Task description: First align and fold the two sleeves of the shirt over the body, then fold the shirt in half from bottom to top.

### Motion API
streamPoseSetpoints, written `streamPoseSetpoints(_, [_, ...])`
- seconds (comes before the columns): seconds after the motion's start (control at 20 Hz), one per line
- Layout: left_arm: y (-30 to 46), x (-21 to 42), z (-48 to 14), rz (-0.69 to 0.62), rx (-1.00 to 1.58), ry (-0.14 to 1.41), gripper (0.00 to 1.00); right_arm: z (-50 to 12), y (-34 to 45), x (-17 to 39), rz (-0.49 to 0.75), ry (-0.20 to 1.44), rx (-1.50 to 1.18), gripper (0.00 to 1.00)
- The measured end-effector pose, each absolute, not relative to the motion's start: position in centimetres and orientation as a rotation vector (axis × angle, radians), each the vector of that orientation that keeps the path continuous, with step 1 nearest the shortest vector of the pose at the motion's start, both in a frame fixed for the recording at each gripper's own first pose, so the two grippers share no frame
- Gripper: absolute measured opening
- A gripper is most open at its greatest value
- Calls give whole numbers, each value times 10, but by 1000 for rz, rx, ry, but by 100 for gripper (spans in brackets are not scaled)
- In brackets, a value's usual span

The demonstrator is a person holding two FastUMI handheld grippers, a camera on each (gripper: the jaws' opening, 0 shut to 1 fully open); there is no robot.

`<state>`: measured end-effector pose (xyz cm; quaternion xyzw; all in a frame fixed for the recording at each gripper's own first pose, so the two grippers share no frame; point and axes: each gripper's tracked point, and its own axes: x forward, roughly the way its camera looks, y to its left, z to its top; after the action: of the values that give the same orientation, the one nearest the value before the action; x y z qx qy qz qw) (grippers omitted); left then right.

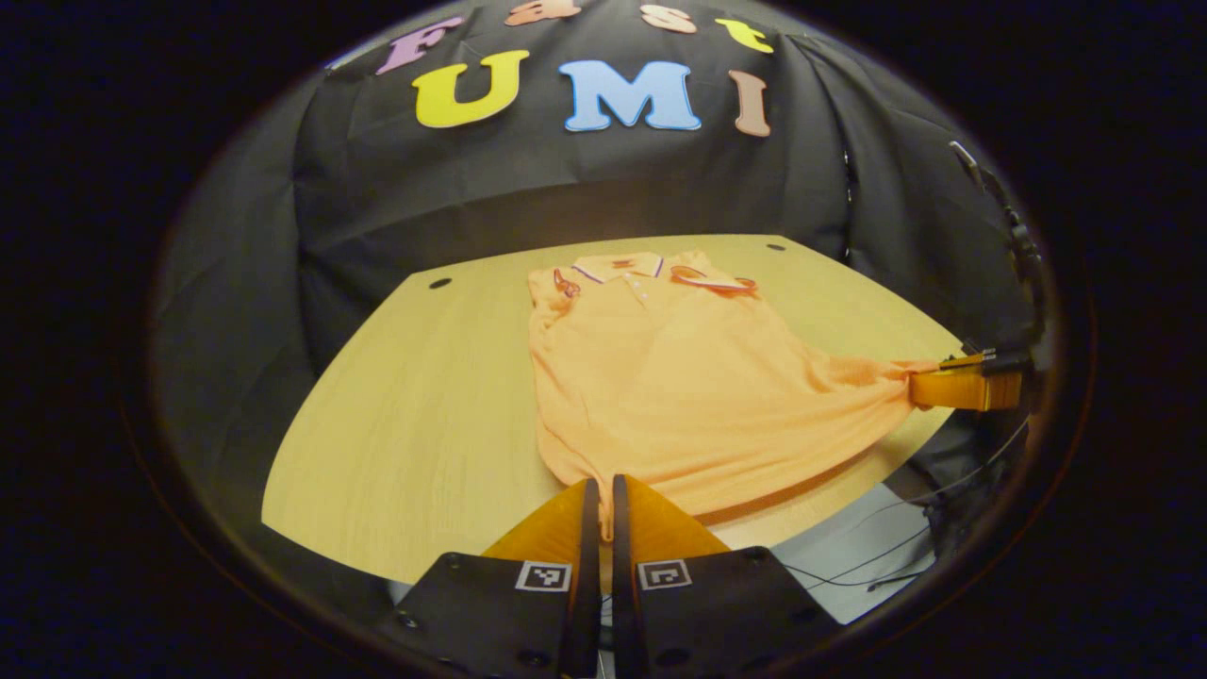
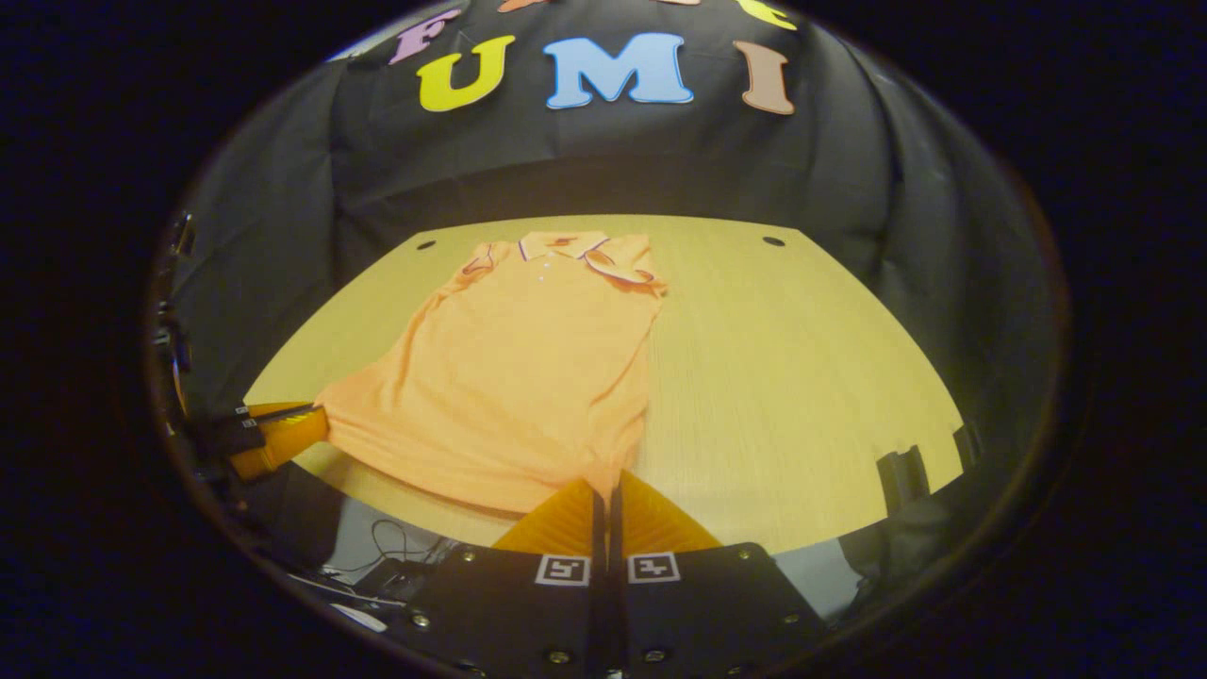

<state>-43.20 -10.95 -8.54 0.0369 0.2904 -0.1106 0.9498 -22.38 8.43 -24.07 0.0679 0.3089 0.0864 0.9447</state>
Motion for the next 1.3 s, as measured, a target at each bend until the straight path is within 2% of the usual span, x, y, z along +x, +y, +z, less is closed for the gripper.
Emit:
streamPoseSetpoints(0.25, [-114,-385,-39,-190,22,498,12,-196,76,-185,168,541,145,0])
streamPoseSetpoints(0.6, [-112,-307,-10,-168,-27,450,12,-149,76,-111,164,469,136,0])
streamPoseSetpoints(0.65, [-110,-294,-6,-164,-32,444,11,-145,77,-99,165,461,131,4])
streamPoseSetpoints(0.7, [-108,-283,-3,-163,-36,440,11,-140,77,-87,164,456,126,0])
streamPoseSetpoints(1.3, [-106,-127,13,-207,-65,432,12,-113,86,44,88,446,124,0])
